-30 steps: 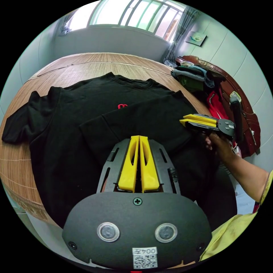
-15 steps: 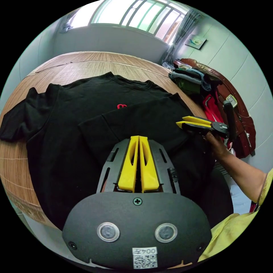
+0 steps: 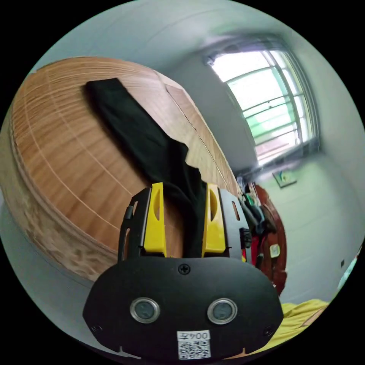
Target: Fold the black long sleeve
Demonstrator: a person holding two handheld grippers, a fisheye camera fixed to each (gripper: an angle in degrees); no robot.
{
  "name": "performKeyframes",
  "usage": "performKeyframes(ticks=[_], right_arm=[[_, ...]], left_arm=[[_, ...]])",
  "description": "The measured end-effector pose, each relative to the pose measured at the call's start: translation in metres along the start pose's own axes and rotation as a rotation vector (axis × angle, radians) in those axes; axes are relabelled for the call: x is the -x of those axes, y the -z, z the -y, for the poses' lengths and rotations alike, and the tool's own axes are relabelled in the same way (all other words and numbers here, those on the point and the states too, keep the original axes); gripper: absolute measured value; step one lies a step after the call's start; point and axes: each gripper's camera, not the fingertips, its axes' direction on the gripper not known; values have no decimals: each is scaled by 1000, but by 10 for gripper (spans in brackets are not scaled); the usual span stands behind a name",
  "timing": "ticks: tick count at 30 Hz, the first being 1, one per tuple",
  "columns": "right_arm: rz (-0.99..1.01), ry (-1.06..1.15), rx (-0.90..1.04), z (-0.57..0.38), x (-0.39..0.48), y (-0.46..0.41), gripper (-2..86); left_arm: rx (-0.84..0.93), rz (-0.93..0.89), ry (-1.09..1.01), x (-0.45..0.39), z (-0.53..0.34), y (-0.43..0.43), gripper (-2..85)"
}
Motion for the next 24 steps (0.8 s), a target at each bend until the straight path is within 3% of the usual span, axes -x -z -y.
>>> performKeyframes(ticks=[8, 11, 24], right_arm=[[2, -2, 0, 2, -9, -9, 159], [3, -3, 0, 4, -12, -13, 159], [9, -7, -1, 10, -18, -30, 159]], left_arm=[[14, -1, 199, 94, 84, 18, 150], [2, 62, 214, 102, 96, 18, 142], [-55, 26, 257, 99, 107, 8, 37]])
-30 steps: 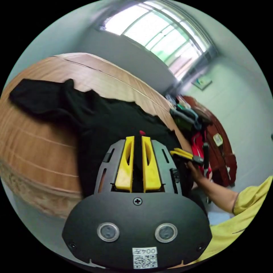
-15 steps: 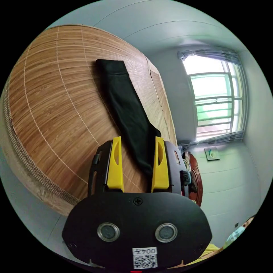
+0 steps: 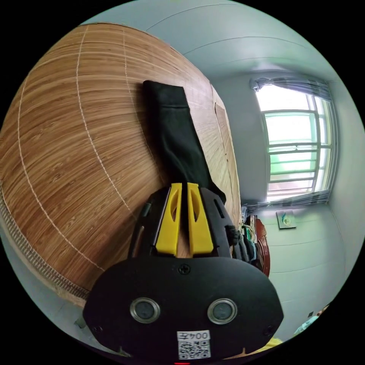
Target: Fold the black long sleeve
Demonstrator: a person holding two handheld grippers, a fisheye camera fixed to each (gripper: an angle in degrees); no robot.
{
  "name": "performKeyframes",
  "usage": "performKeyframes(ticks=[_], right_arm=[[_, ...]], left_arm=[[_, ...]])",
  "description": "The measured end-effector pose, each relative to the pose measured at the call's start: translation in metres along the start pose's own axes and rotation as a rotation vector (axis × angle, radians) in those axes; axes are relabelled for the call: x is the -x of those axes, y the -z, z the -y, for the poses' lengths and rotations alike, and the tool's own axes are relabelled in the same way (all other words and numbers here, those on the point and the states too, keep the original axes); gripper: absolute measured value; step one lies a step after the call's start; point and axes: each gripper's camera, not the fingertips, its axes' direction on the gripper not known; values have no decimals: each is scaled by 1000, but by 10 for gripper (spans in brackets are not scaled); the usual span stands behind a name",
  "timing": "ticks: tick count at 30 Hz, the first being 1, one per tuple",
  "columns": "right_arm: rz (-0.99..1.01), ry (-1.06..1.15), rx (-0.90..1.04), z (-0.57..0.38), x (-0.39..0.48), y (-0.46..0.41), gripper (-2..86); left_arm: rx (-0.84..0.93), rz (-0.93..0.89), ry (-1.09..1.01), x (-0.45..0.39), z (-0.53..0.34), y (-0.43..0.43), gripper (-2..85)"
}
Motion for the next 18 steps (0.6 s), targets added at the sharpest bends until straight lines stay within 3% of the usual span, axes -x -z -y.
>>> performKeyframes(ticks=[3, 9, 14, 18], right_arm=[[0, -1, 0, 2, 0, -5, 159], [3, -4, -1, 6, 2, -15, 159], [5, -5, -1, 10, 5, -24, 158], [6, -5, -2, 13, 9, -30, 158]], left_arm=[[-76, 0, -127, -42, -12, 15, 28], [-70, 82, -585, -212, -64, 21, 21], [-18, 165, -1166, -381, -216, -8, 20], [89, 256, -1557, -447, -361, -56, 18]])
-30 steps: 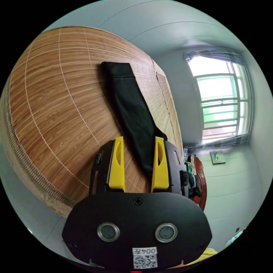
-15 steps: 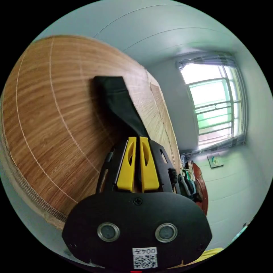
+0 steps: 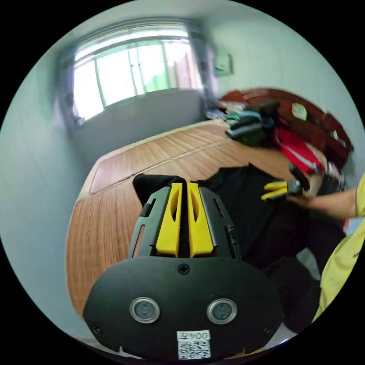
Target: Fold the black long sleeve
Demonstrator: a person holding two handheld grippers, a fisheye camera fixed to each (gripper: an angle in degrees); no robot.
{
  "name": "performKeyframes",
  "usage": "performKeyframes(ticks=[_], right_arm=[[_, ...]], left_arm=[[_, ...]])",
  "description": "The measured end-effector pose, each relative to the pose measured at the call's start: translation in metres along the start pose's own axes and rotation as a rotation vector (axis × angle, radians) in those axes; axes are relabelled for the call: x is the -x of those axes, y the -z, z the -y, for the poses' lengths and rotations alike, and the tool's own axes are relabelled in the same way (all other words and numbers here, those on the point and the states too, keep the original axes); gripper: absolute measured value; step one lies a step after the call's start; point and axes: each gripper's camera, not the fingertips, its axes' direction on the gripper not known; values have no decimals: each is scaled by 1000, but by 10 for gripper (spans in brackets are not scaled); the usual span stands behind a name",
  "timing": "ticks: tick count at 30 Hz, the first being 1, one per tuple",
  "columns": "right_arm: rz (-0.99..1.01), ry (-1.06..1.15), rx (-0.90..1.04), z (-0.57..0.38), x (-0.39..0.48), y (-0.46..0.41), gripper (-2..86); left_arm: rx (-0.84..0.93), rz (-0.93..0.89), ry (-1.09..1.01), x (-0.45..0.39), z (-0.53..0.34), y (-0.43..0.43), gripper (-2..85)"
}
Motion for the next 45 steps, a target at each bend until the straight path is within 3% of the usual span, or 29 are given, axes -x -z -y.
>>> performKeyframes(ticks=[2, 4, 7, 17, 21, 24, 29, 36, 39, 41, 45], right_arm=[[1, -1, -1, 2, 3, -4, 159], [2, -1, -1, 3, 5, -7, 159], [4, -2, -2, 5, 10, -13, 159], [7, -5, -4, 12, 30, -29, 159], [9, -6, -4, 13, 38, -34, 159], [14, -7, -4, 15, 45, -38, 159], [18, -14, 0, 17, 57, -40, 159], [13, -38, 47, 22, 79, -37, 147], [49, 33, 44, 38, 105, -15, 103], [119, 143, -55, 54, 151, 13, 107], [151, 318, -67, 90, 241, 24, 104]], left_arm=[[96, 4, -230, -95, 18, -24, 15], [152, 26, -325, -149, 16, -41, 13], [178, 26, -289, -193, -5, -55, 12], [341, 18, 438, -100, -108, -93, 11], [400, 57, 447, -108, -119, -111, 12], [300, 122, 490, -124, -136, -104, 12], [251, 39, 582, -121, -160, -99, 10], [244, 58, 573, -133, -172, -93, 11], [232, 29, 594, -131, -181, -91, 11], [229, 27, 595, -133, -186, -88, 12], [227, 34, 591, -137, -193, -85, 12]])
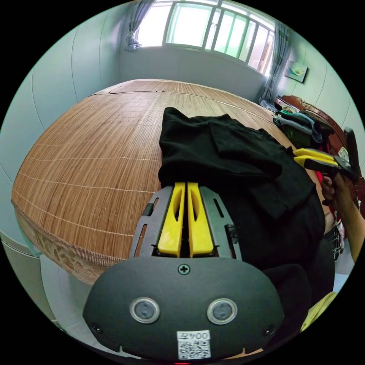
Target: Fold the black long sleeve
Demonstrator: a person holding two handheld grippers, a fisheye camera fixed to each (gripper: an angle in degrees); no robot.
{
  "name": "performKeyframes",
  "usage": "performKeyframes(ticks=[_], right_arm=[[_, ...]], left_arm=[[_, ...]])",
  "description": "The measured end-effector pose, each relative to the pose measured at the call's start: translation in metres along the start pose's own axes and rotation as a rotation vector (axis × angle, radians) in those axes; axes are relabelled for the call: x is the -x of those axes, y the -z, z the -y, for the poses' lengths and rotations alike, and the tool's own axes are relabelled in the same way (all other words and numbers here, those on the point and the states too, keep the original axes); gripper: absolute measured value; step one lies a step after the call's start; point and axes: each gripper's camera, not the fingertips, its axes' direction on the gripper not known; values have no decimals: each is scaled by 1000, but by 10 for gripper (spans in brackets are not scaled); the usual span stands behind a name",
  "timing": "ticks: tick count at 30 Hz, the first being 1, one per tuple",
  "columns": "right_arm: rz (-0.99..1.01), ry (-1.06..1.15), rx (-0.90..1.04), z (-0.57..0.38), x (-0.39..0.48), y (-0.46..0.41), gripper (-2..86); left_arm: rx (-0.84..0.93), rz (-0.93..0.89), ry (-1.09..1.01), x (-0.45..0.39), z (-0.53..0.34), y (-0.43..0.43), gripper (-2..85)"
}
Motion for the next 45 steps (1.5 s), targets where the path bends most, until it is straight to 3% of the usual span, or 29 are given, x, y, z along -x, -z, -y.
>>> performKeyframes(ticks=[5, 10, 15, 18, 23, 29, 35, 45], right_arm=[[-17, 157, 65, 70, 69, -38, 109], [-75, 230, 187, 93, 81, -75, 112], [-120, 221, 132, 100, 43, -26, 60], [-90, 79, 13, 96, -28, 47, 53], [159, -317, -217, 26, -207, 165, 52], [481, -707, -357, -102, -365, 192, 51], [582, -795, -344, -152, -416, 184, 51], [512, -952, -283, -236, -442, 175, 61]], left_arm=[[-2, -4, 2, 4, -11, 2, 11], [-5, -13, 7, 8, -19, 4, 10], [-8, -23, 12, 13, -27, 5, 10], [-9, -23, 12, 15, -31, 6, 10], [-10, -11, 7, 16, -37, 8, 9], [-10, -2, 3, 18, -41, 9, 10], [-9, -1, 3, 20, -44, 10, 10], [-9, -4, 4, 26, -44, 8, 11]])
